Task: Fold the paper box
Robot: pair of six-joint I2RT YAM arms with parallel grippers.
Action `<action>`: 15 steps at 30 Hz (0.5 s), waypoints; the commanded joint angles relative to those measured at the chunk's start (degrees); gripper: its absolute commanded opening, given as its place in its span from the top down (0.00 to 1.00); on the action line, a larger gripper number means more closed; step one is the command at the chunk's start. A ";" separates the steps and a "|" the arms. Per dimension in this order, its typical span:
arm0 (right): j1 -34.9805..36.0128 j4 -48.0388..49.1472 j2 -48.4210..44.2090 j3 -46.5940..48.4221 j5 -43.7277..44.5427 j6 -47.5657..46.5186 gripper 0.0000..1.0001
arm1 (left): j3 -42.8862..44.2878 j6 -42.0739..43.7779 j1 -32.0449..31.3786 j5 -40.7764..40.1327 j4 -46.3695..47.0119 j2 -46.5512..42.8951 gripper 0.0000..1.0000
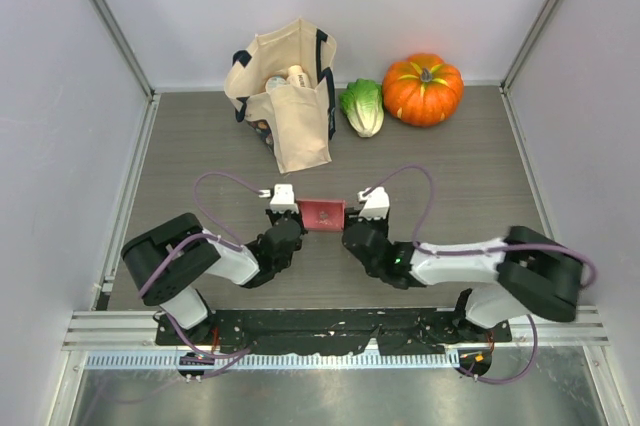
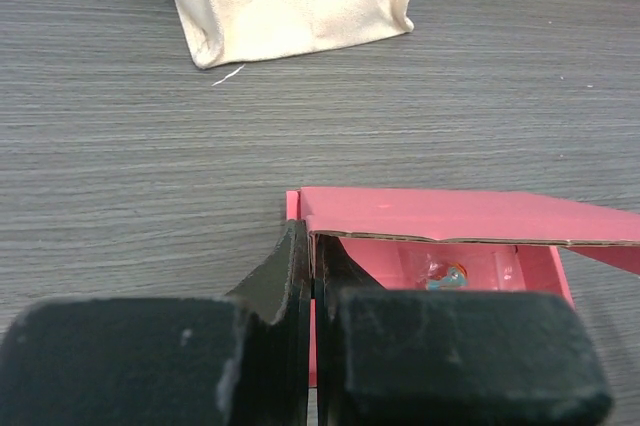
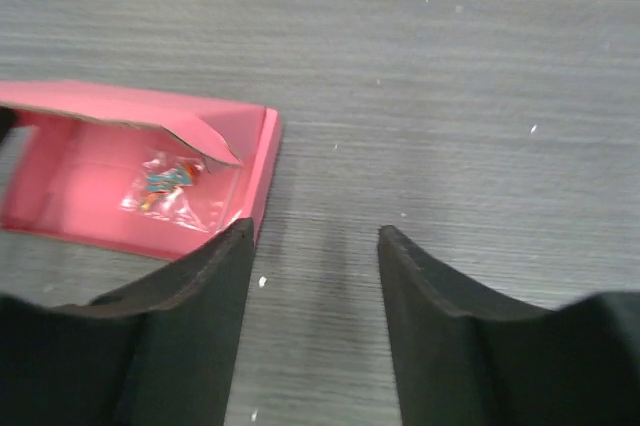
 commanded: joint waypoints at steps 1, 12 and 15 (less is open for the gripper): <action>-0.13 -19.31 -15.40 0.72 -8.71 4.15 0.33 | -1.06 1.41 -1.18 -2.25 -2.95 0.81 1.00; -13.58 -23.48 -21.43 12.31 -41.79 40.34 0.25 | 0.87 1.42 -3.02 -6.29 -5.59 2.39 1.00; -13.49 -18.56 -17.21 13.10 -41.61 50.27 0.25 | 1.57 1.33 -3.64 -7.78 -6.03 2.92 1.00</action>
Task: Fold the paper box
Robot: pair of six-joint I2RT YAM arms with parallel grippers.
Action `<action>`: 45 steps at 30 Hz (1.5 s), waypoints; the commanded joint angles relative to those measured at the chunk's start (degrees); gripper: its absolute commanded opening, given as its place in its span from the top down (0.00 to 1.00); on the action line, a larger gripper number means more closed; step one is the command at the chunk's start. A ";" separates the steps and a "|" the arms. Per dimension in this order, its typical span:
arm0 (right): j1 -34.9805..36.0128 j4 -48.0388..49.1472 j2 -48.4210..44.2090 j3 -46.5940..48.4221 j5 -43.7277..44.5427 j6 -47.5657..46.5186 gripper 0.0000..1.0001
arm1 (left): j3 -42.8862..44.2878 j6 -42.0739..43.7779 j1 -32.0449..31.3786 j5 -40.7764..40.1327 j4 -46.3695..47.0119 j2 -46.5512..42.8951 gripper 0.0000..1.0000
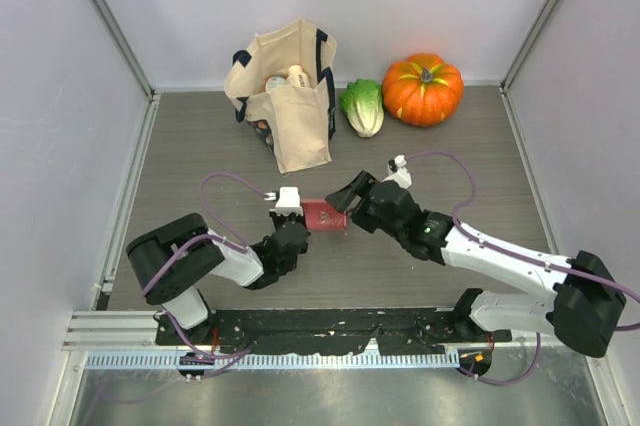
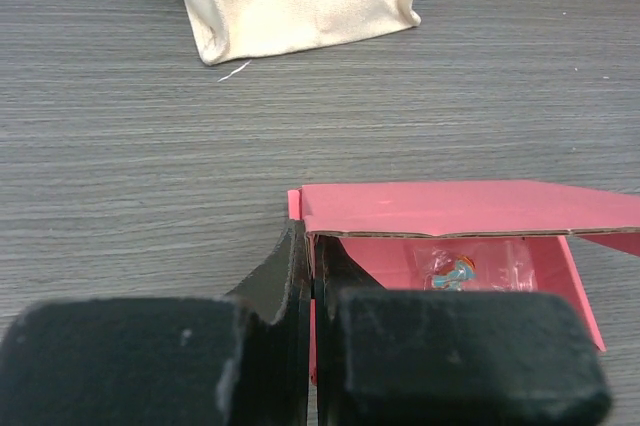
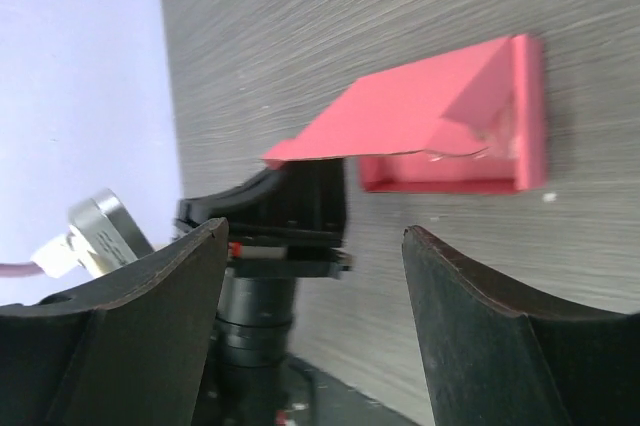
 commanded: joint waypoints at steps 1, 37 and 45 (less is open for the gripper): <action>0.32 6.90 5.13 3.49 -4.43 19.88 0.26 | 0.74 0.32 -1.32 -3.63 -5.07 1.94 1.00; -2.05 19.92 23.16 -0.55 -1.27 36.26 0.92 | -6.62 -5.11 -8.88 -2.33 -19.09 -20.86 0.41; -3.63 23.79 24.04 -4.68 -3.64 30.90 0.89 | -1.75 -14.07 -5.83 11.03 -43.36 -50.88 0.47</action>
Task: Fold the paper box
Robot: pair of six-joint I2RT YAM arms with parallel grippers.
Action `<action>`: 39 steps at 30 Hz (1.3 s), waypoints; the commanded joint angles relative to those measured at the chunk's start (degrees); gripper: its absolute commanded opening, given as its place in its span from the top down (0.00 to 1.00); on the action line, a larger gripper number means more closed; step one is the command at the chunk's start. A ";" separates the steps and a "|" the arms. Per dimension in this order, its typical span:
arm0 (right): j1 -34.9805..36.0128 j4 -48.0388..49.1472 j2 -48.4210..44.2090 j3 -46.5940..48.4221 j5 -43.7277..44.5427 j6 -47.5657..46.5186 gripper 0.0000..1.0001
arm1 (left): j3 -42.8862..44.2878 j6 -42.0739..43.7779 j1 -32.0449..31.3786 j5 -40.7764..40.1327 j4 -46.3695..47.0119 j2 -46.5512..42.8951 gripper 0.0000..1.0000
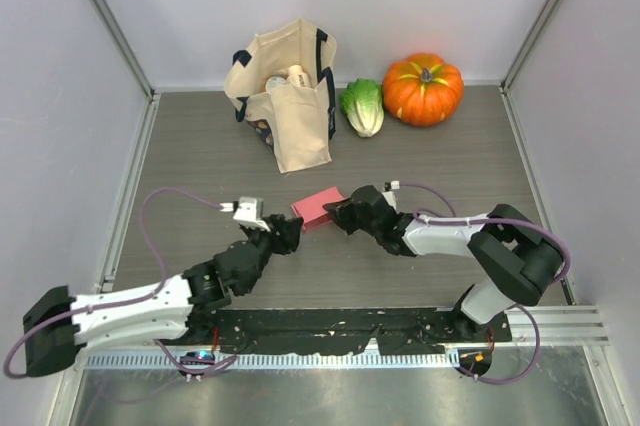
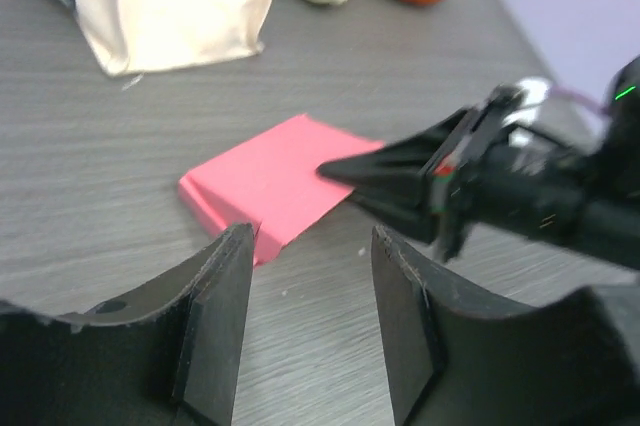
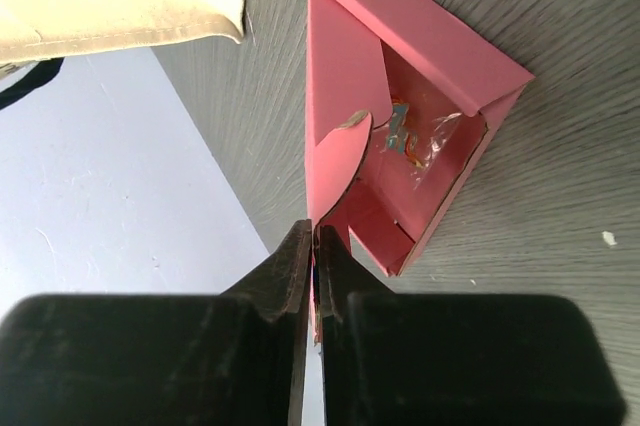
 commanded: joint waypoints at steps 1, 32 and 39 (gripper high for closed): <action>-1.01 1.60 0.22 -1.57 -0.60 -7.13 0.88 | 7.30 -7.16 4.65 7.69 -17.06 -6.26 0.51; -23.25 0.61 -3.84 5.29 -55.70 -60.78 0.64 | 16.28 -10.69 22.78 49.20 5.86 41.56 0.92; -23.25 9.25 5.66 3.26 -52.58 -63.39 0.70 | 16.28 -9.01 24.18 49.11 3.92 41.56 0.92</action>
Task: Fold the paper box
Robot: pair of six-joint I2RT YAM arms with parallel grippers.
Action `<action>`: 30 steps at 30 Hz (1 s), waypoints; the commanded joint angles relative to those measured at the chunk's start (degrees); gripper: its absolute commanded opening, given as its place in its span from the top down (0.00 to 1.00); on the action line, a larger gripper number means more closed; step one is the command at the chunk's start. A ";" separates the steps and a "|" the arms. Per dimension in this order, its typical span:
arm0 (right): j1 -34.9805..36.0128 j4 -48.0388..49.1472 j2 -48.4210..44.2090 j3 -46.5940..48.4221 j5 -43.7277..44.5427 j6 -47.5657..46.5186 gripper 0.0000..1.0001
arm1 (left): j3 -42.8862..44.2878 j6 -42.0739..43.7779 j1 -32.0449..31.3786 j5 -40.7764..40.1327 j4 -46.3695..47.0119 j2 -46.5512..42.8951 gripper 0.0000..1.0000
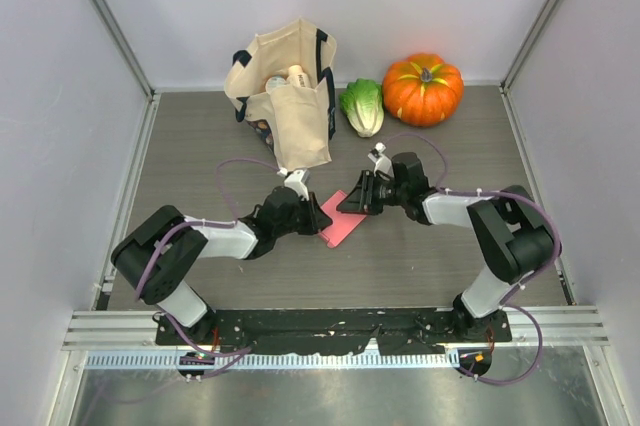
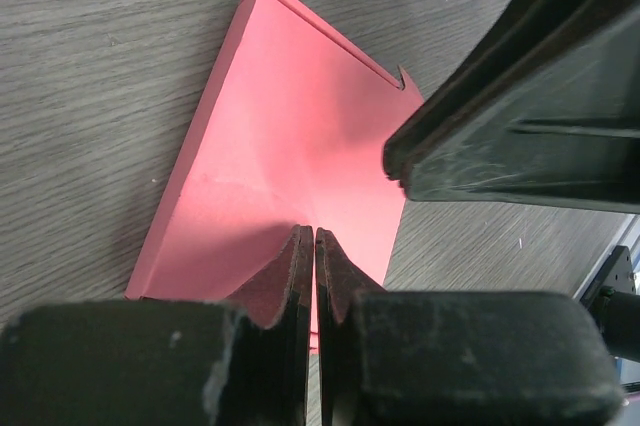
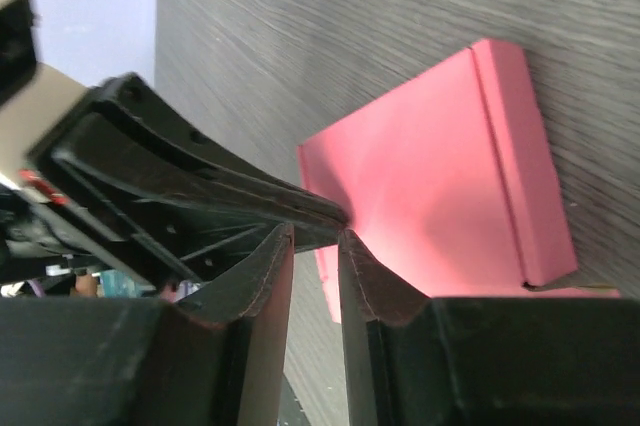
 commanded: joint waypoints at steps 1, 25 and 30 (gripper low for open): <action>-0.10 4.82 3.02 0.04 0.51 -5.00 0.70 | -0.59 2.31 1.26 0.30 -2.31 0.47 0.92; -2.56 -4.43 11.29 7.79 3.24 -16.61 0.58 | 1.09 6.79 3.98 4.26 -8.11 -6.37 0.81; -3.00 -4.17 11.64 6.90 3.60 -15.29 0.69 | -1.99 4.69 3.98 -0.39 -15.04 -17.61 0.49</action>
